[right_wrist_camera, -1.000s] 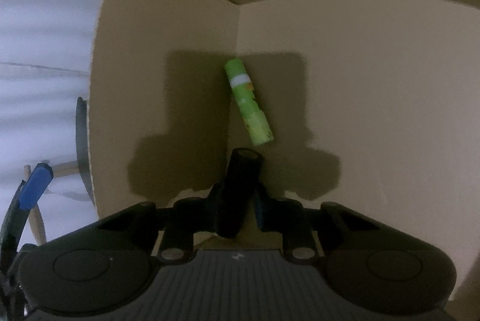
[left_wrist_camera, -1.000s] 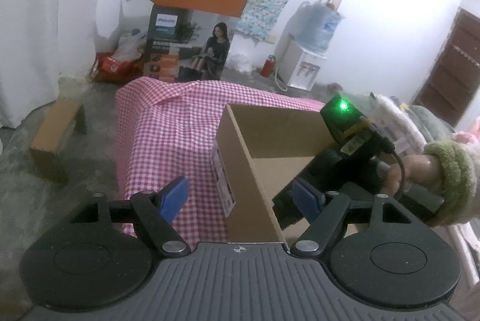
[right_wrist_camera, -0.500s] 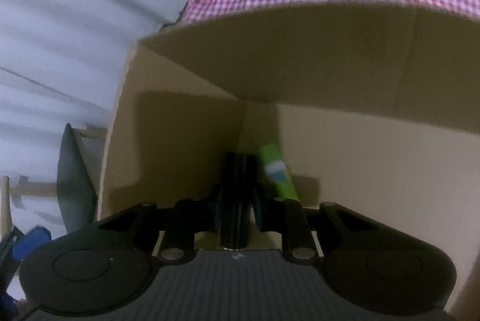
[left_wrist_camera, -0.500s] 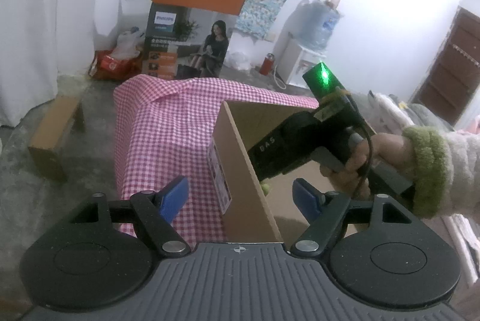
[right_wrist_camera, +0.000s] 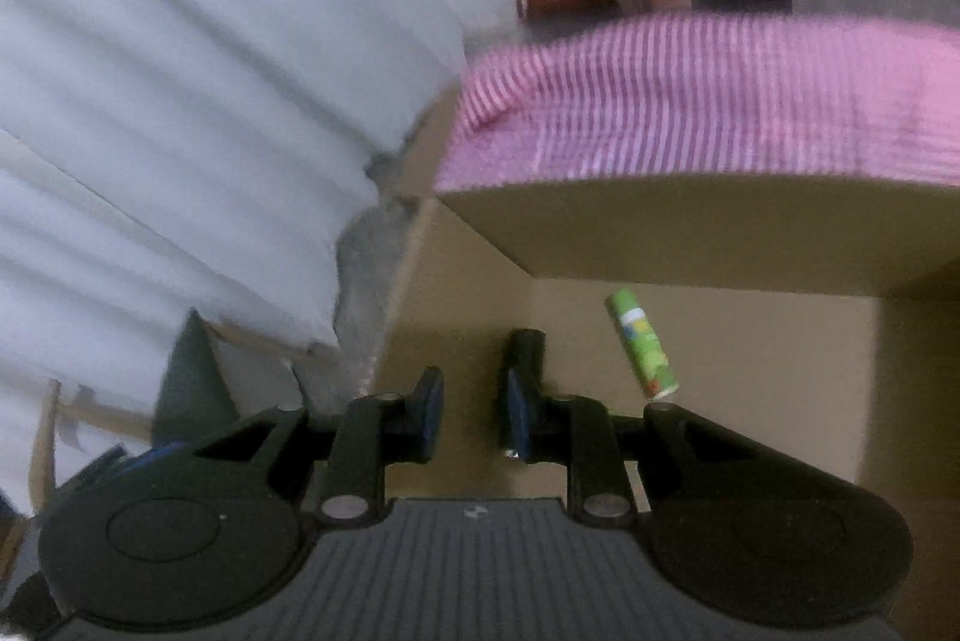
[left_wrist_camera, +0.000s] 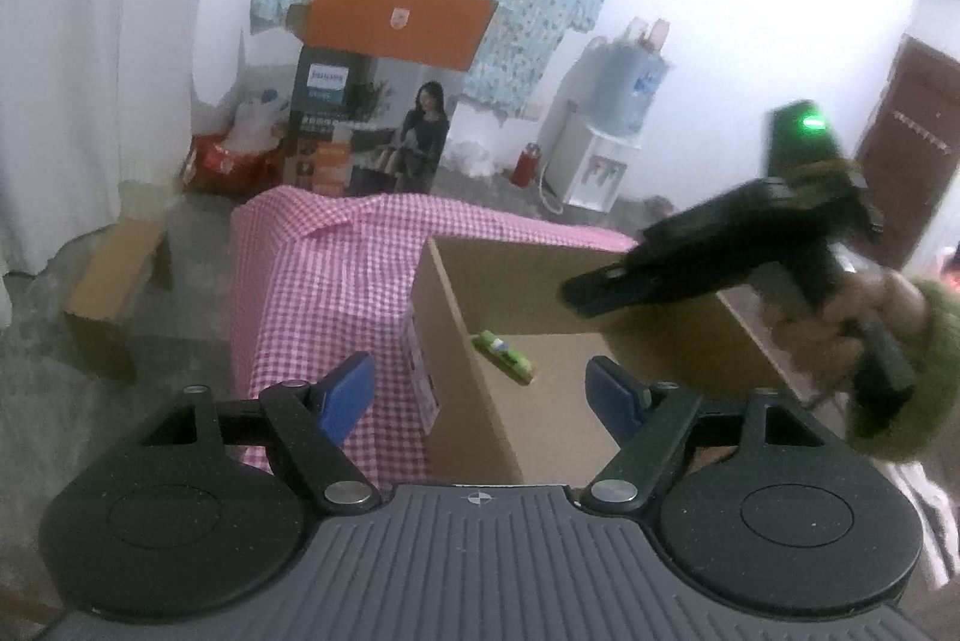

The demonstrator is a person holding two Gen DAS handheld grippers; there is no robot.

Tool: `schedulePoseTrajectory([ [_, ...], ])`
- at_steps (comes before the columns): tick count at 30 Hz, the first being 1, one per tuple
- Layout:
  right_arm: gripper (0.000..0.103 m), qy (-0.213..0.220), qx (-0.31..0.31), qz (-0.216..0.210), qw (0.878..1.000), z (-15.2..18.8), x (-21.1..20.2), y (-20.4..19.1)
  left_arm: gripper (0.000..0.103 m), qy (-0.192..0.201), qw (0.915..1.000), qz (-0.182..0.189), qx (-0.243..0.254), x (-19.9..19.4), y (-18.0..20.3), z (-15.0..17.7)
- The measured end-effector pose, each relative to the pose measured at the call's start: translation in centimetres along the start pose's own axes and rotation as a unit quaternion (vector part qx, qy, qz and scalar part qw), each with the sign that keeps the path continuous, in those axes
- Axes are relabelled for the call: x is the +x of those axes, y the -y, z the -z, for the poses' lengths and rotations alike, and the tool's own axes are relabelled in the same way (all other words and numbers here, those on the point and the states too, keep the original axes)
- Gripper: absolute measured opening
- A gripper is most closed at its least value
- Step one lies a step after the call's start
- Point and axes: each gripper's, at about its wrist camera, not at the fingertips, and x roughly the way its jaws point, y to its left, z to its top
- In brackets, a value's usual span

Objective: Organize rigid objects
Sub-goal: 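Withdraw the right gripper from the box back toward the table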

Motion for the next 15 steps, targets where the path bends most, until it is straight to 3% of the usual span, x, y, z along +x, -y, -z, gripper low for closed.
schedulePoseTrajectory([
  [7,0.028,0.109,-0.023,-0.014,0.994,5.9,-8.9,-2.6,0.079,0.019,0.9997,0.015,0.005,-2.6,1.3,1.0],
  [9,0.053,0.143,-0.029,-0.01,0.989,8.5,-11.3,-3.4,0.08,0.018,0.9996,0.021,0.008,-3.0,1.7,1.5],
  [10,0.057,0.16,-0.031,-0.004,0.987,9.4,-12.0,-4.0,0.08,0.016,0.9995,0.025,0.01,-3.1,1.9,1.7],
  [15,0.057,0.216,-0.029,0.025,0.976,16.6,-15.3,-4.5,0.081,-0.009,0.998,0.055,0.029,-2.8,3.6,3.5],
])
